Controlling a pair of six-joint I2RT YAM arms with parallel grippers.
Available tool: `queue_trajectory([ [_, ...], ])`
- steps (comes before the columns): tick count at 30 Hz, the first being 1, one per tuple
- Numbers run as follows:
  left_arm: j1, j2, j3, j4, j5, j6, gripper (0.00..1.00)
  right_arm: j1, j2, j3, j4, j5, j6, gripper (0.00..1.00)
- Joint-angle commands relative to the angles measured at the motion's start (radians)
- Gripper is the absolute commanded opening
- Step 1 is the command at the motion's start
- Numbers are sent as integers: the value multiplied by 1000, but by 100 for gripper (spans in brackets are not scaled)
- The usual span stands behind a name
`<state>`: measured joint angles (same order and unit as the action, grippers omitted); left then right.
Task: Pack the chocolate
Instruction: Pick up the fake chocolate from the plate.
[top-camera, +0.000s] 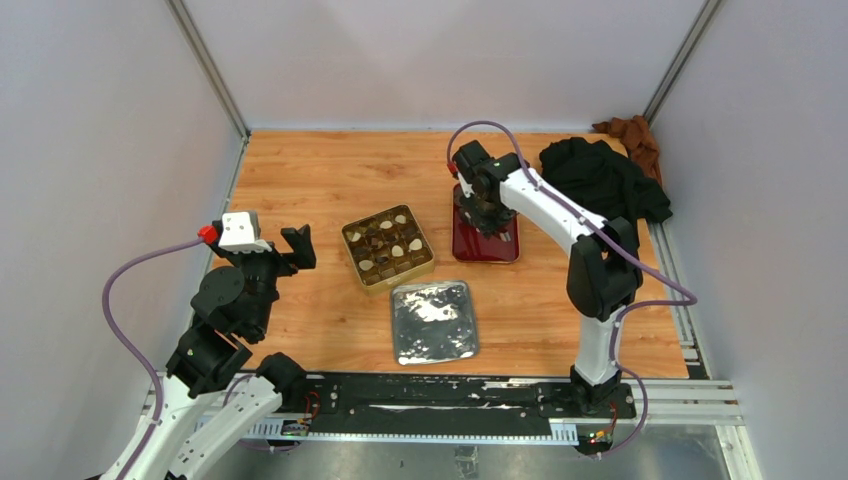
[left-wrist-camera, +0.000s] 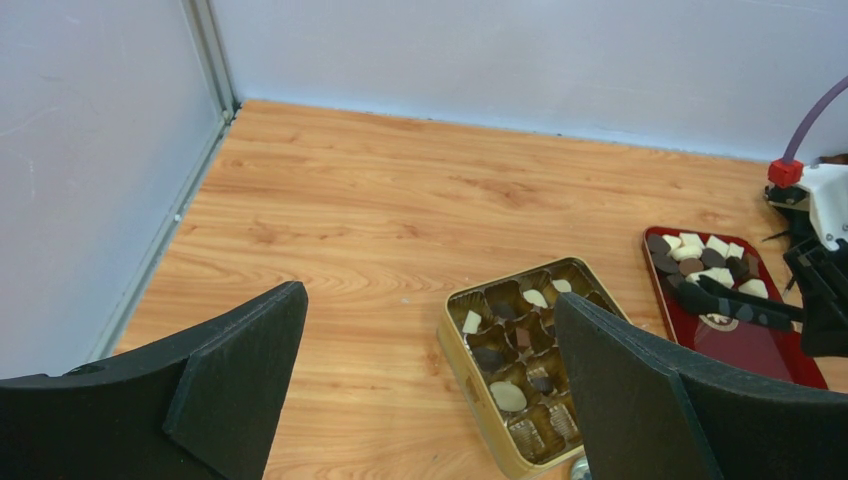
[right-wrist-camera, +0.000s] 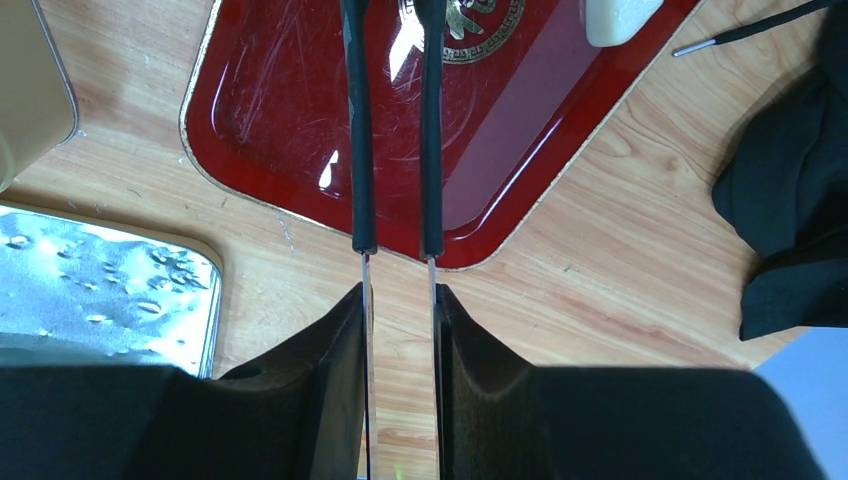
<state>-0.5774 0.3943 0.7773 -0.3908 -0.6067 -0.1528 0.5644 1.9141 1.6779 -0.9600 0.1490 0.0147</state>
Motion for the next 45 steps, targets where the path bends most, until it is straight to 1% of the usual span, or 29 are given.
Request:
queue_trajectory([
  [1, 5, -4, -15, 22, -8, 1, 100, -15, -71, -18, -20, -1, 2, 28],
  [17, 5, -3, -14, 20, -11, 0, 100, 17, -215, -100, -29, -18, 20, 25],
  [28, 5, -3, -15, 21, -11, -1, 100, 133, -289, -119, -45, -25, 42, 24],
  [45, 5, 0, -15, 22, -7, -1, 100, 306, -276, -93, -92, -25, 76, 24],
])
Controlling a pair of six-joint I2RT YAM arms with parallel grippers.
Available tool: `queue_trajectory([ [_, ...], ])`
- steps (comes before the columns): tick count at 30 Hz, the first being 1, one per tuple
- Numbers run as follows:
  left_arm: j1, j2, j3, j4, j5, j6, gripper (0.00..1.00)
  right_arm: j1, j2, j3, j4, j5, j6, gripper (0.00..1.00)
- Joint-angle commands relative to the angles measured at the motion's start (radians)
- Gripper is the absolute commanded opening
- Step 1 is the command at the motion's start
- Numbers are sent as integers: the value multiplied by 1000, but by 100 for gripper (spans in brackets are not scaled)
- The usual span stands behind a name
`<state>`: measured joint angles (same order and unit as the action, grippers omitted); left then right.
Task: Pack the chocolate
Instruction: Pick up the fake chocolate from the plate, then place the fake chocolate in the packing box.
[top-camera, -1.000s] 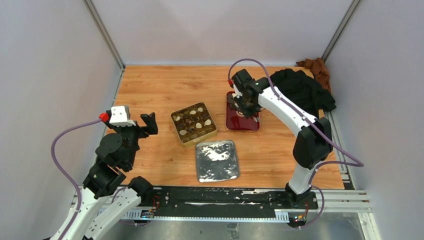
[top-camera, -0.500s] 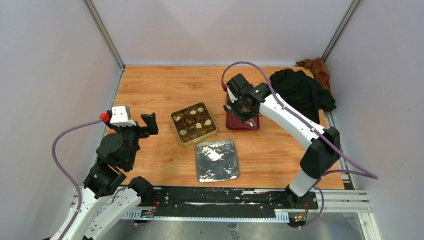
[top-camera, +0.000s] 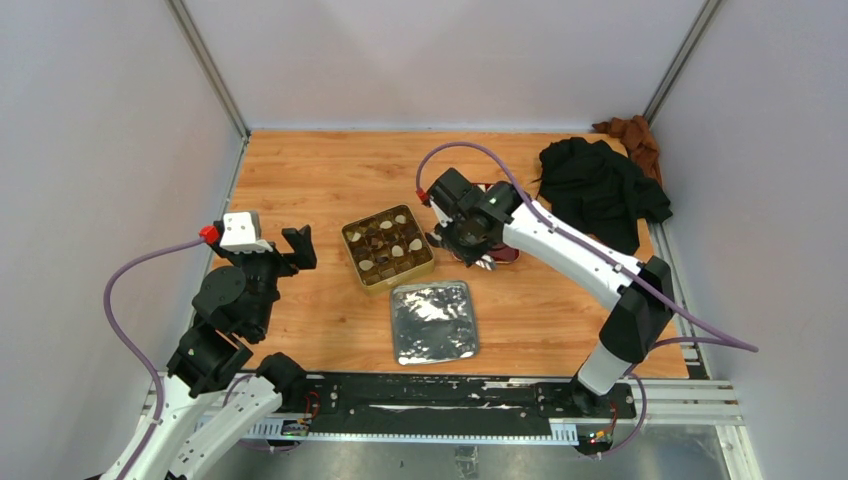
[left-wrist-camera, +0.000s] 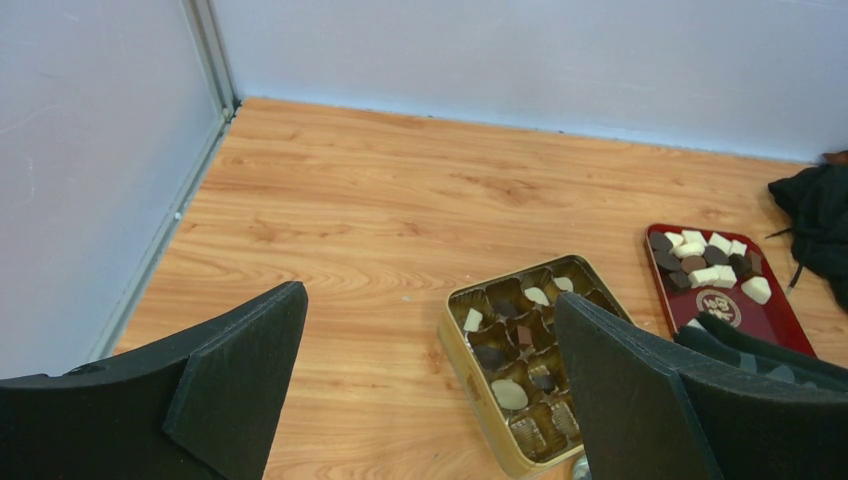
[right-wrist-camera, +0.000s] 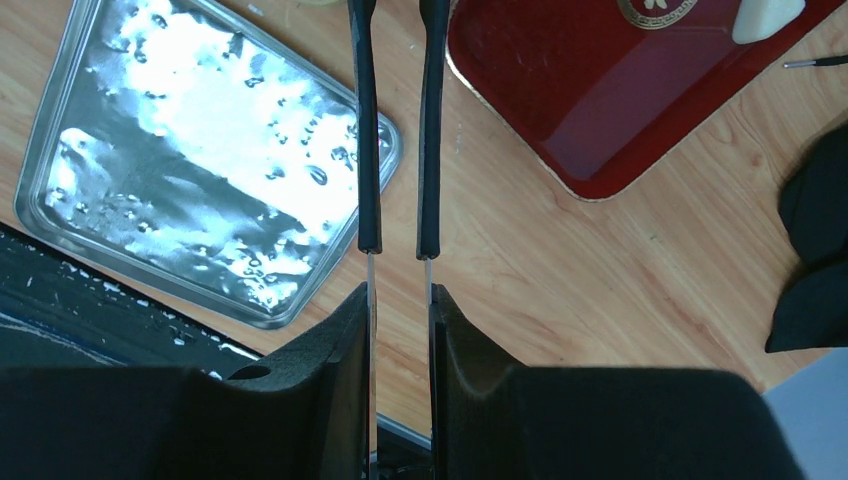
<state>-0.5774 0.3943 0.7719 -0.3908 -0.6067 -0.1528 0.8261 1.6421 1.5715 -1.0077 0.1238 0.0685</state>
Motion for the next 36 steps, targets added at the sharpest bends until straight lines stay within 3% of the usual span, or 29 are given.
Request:
queue_trajectory([
  [1, 5, 0, -10, 21, -6, -1, 100, 51, -4, 12, -47, -2, 22, 24],
  [20, 6, -3, -10, 21, -5, -1, 100, 100, 73, 46, -48, -25, 17, 26],
  [28, 6, -3, -10, 23, -5, 0, 100, 102, 76, 51, -59, -22, 13, 36],
  [36, 5, -4, -9, 21, -7, 0, 100, 103, 80, 58, -61, -17, 11, 39],
])
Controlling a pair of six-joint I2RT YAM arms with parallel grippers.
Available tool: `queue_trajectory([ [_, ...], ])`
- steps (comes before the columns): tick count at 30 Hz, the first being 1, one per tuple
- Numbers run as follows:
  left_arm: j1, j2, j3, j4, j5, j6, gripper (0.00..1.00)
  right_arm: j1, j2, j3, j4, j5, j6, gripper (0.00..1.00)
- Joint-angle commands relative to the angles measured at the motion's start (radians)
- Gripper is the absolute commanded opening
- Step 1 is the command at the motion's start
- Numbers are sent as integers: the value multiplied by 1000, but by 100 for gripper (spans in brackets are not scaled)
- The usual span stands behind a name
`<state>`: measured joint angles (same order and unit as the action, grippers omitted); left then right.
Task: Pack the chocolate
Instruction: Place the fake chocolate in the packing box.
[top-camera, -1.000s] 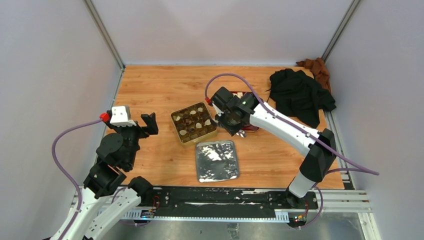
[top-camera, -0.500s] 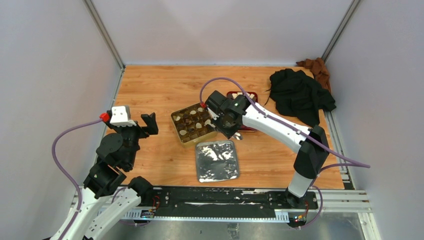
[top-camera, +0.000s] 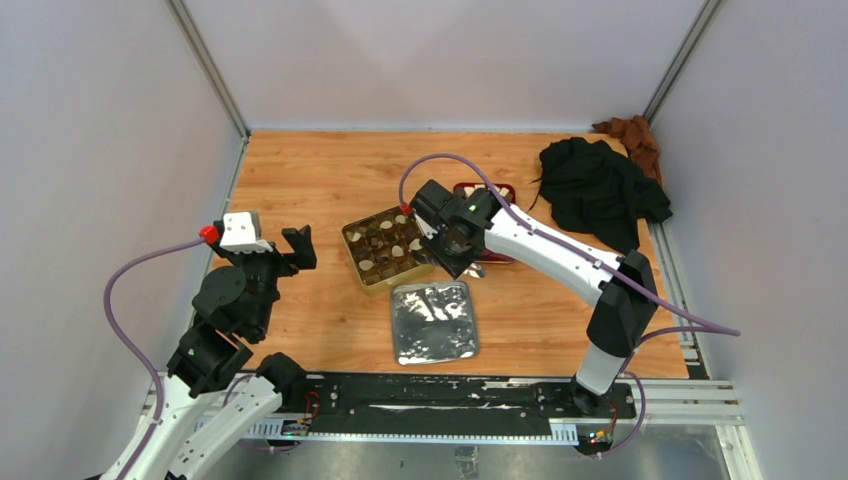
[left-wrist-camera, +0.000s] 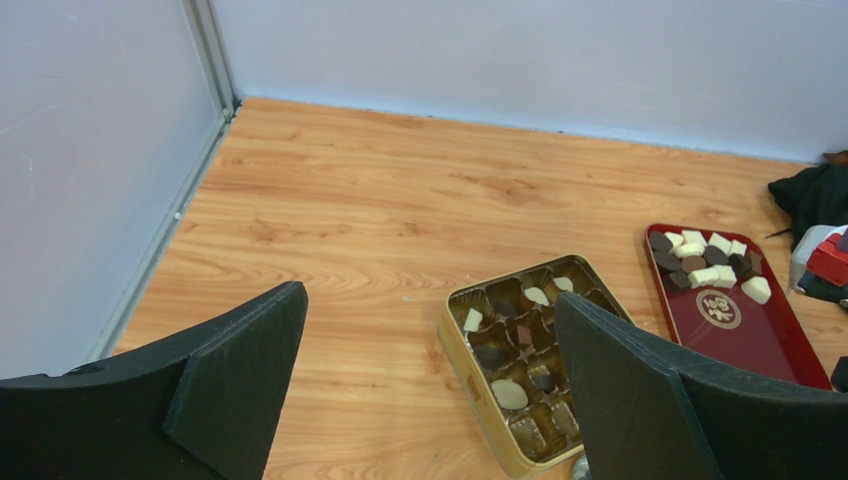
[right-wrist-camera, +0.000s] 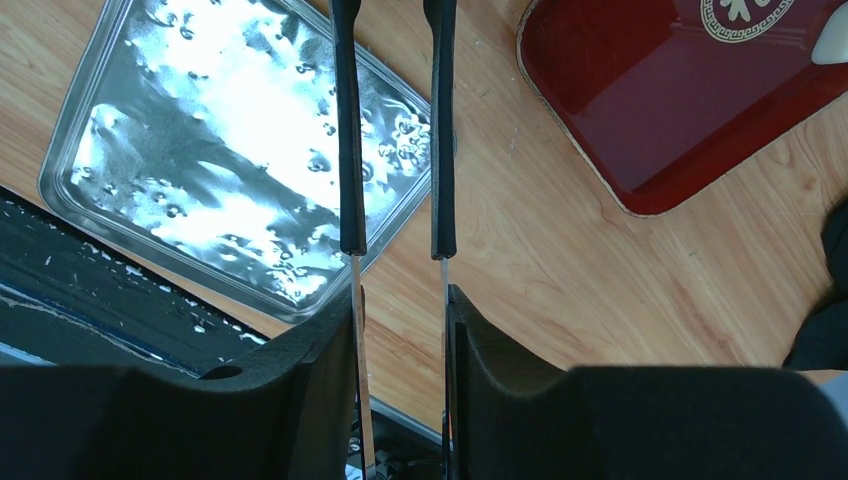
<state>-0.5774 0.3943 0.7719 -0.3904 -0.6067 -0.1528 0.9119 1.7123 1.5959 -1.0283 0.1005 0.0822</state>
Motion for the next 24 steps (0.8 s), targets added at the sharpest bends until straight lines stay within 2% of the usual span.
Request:
queue_trajectory([
  [1, 5, -4, -10, 21, -6, 0, 100, 17, 9, 35, -39, 9, -3, 39],
  [12, 5, -4, -10, 22, -4, -1, 100, 6, -36, 51, -61, 99, -10, 34],
  [24, 5, -3, -10, 21, -4, -1, 100, -127, -88, 19, -82, 160, -19, 33],
])
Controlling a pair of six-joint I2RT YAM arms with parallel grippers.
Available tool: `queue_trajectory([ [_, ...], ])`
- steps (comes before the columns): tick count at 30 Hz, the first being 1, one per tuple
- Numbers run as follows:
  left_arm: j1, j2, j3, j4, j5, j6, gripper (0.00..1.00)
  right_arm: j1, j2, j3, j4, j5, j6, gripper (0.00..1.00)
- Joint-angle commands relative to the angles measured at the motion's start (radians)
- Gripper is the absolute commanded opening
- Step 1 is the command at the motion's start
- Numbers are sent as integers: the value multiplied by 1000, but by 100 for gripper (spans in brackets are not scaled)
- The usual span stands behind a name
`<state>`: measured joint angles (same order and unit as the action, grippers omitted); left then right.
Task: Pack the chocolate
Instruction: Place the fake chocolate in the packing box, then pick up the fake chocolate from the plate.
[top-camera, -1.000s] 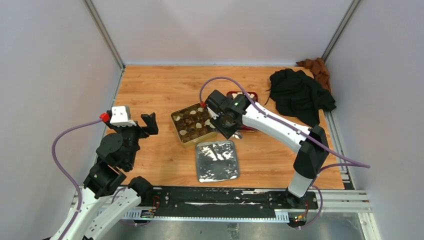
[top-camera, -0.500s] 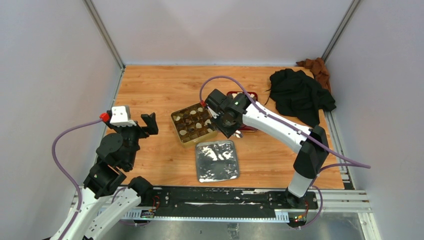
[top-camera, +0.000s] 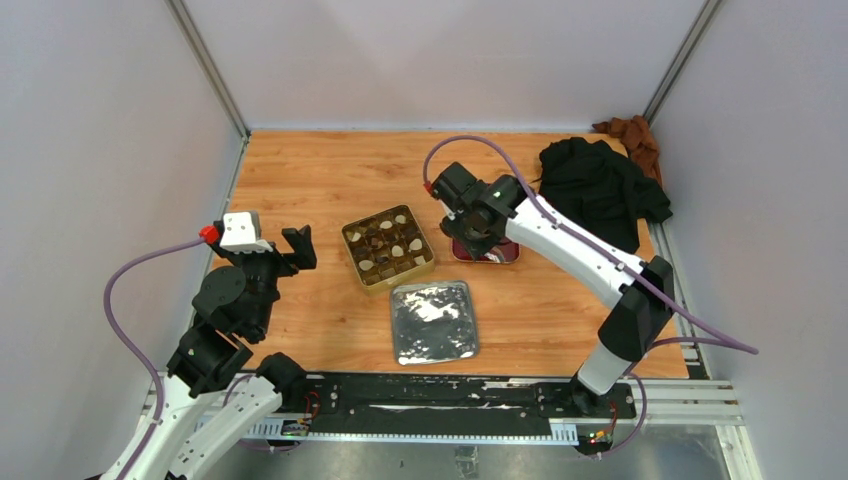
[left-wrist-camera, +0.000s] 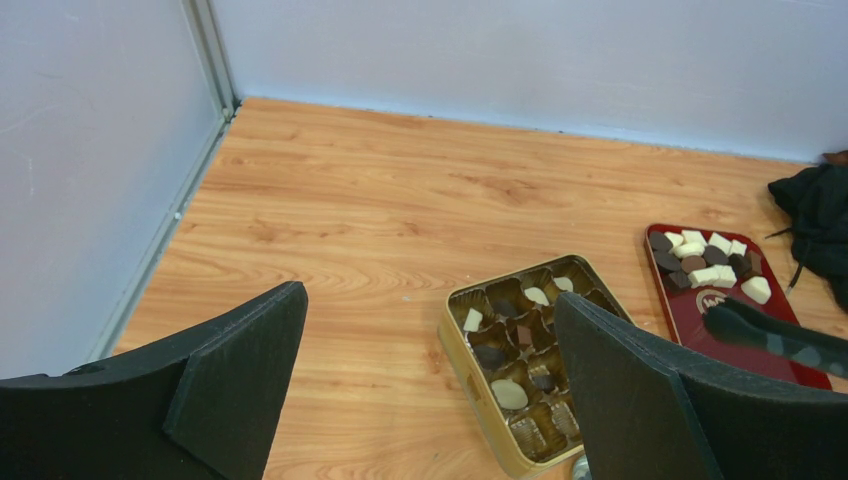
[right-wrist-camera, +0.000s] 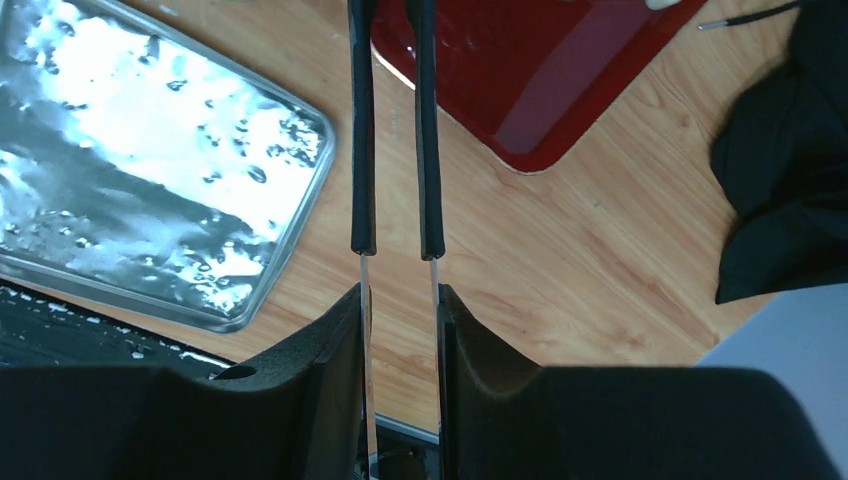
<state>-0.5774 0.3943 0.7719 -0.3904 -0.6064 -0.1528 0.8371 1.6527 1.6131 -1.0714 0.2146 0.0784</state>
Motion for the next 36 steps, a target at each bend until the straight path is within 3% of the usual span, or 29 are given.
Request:
queue_trajectory([
  [1, 6, -2, -10, 21, -3, -1, 100, -71, -28, -5, -38, 41, -15, 32],
  [13, 5, -2, -10, 21, -5, -1, 100, -233, 14, -58, 16, 20, -38, 31],
  [36, 6, -1, -10, 20, -6, 1, 100, -359, 193, 2, 82, 28, -53, 35],
])
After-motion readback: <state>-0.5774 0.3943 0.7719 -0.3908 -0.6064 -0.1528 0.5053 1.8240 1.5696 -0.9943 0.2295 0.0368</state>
